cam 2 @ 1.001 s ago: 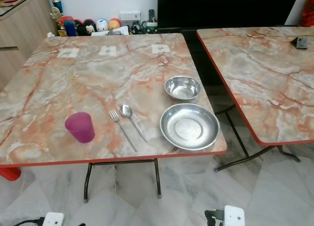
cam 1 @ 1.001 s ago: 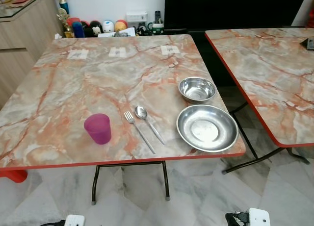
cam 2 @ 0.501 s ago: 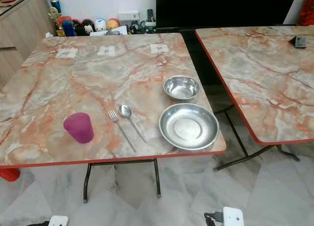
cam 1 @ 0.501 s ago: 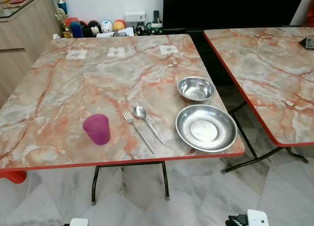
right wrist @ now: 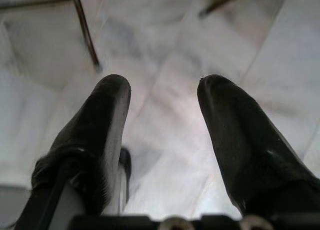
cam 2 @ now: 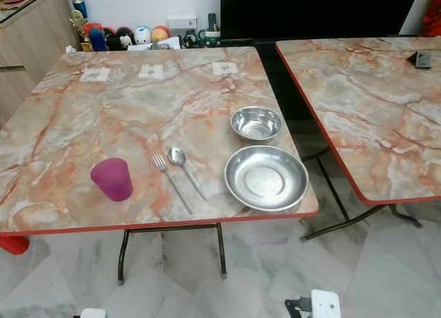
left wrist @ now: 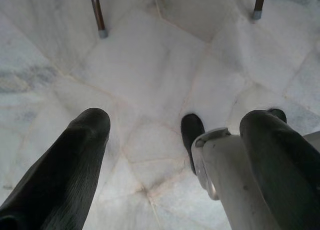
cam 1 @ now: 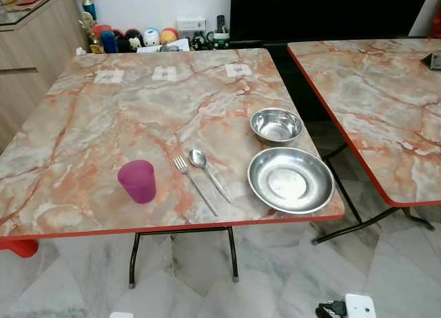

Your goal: Setting the table

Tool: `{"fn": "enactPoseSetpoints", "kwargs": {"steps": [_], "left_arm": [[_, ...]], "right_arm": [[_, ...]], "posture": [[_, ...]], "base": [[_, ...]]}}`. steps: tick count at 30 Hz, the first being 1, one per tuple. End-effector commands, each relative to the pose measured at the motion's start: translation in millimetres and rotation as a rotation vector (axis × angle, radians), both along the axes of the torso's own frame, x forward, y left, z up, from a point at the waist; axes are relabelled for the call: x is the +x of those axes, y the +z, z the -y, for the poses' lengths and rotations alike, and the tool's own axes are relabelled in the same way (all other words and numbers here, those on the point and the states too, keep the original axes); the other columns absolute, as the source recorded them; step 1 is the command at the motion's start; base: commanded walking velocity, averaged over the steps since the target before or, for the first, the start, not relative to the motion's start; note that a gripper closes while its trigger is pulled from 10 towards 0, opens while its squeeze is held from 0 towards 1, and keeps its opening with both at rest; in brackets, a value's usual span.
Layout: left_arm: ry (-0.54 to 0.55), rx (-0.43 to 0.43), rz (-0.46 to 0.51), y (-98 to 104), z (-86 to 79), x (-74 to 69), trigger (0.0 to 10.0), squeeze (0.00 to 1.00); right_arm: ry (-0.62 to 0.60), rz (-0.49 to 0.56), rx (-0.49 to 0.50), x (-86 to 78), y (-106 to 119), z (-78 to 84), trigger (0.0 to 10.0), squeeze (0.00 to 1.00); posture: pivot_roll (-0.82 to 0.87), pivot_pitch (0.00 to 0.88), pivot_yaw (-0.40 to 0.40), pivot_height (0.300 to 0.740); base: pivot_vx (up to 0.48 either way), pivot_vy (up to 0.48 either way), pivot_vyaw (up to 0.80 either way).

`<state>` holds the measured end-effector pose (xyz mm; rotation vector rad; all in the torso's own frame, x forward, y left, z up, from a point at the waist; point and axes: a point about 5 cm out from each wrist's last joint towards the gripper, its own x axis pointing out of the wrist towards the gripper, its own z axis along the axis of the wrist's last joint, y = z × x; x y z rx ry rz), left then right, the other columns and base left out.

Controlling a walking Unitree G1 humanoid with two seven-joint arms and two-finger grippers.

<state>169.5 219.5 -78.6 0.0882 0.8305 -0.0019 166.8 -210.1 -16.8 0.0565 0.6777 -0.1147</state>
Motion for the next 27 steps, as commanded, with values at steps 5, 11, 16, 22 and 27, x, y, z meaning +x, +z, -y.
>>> {"fn": "enactPoseSetpoints", "kwargs": {"steps": [5, 11, 16, 22, 27], "left_arm": [[0.004, 0.001, -0.043, -5, 1.0, -9.7, 10.0, 0.00], [0.013, -0.008, -0.028, -5, 2.8, -7.9, 10.0, 0.00], [0.008, -0.008, -0.032, -5, 2.6, -9.0, 10.0, 0.00], [0.007, -0.009, -0.032, -6, 3.1, -10.2, 10.0, 0.00], [0.010, -0.006, -0.043, -7, 0.6, -15.0, 10.0, 0.00]], "right_arm": [[0.100, -0.182, -0.051, -5.5, -3, 1.8, 10.0, 0.00], [0.099, 0.020, -0.075, 3.7, 3, 1.6, 10.0, 0.00], [0.071, 0.125, -0.044, 6.6, 6, -1.3, 10.0, 0.00], [0.022, 0.168, -0.035, 6.5, 9, -0.7, 10.0, 0.00], [0.025, 0.317, -0.038, 9.8, 14, -2.4, 10.0, 0.00]], "posture": [[-0.01, 0.096, 0.009, 0.740], [0.02, 0.090, 0.005, 0.740], [0.00, 0.092, 0.007, 0.740], [0.01, 0.096, -0.001, 0.740], [0.00, 0.102, -0.005, 0.740]], "base": [[0.000, 0.000, 0.00], [0.000, 0.000, 0.00], [0.000, 0.000, 0.00], [0.000, 0.000, 0.00], [0.000, 0.000, 0.00]]}}
